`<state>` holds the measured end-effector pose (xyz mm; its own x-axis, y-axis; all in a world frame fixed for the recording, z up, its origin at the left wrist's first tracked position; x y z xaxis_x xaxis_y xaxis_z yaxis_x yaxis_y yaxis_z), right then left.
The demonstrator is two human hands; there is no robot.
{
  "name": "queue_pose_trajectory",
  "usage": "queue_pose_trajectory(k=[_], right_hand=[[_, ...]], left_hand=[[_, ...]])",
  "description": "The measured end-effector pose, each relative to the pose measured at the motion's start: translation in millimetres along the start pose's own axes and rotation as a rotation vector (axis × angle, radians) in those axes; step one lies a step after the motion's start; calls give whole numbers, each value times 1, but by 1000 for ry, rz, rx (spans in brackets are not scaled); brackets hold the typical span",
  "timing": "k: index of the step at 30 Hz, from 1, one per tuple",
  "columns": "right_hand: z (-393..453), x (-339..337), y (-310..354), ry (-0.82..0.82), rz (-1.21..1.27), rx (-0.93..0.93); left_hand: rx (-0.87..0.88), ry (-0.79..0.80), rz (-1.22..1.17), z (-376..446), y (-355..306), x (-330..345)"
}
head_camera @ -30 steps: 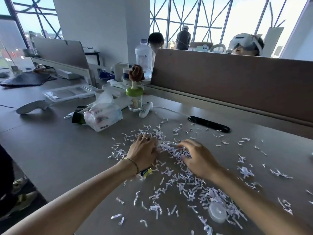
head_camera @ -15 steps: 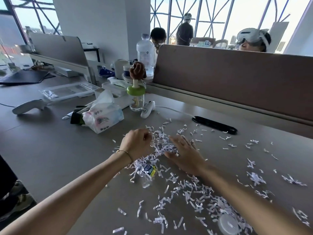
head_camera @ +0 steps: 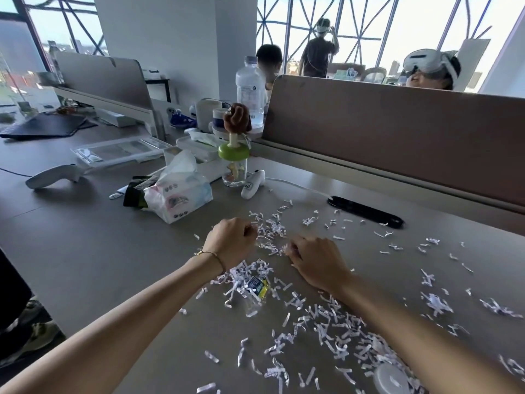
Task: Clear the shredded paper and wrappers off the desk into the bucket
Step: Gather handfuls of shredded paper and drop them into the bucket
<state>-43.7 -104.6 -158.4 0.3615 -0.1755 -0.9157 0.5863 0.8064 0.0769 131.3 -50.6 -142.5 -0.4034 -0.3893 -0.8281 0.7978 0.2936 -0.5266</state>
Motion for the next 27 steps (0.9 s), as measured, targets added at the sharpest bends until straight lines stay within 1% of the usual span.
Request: queue_pose_trajectory(k=[3,6,9,13,18,24,27], right_hand=[[-1,1,-5,40,-20,24],[-4,0,-19,88,126,107],[-10,-20,-38,31,295,185],[-22,-61,-59,-58,353,241],[-43,-127,-83,-150,323,289],[-81,-208,-117,-235,239,390],[-105,-251,-137,-306,220,426]], left_hand=[[35,6,0,0,-14,3],[71,22,-11,-1,-31,6],[94,50,-58,-2,-51,10],[143,57,-102,-4,-85,13],[215,74,-168,-11,-145,16],[346,90,-226,-27,-242,10],[408,109,-263,-37,-293,11]])
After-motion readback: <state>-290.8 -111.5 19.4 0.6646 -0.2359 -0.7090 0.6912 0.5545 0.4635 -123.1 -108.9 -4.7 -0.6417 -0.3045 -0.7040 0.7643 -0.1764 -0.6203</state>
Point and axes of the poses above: each hand's wrist, its own z-axis towards the middle knuckle, its own x-axis out of the palm, y = z × x, the point moved 10 cm from there along z, towards the middle knuckle, and after that the axes turned 7 degrees about -x, right-handed, at the moved point
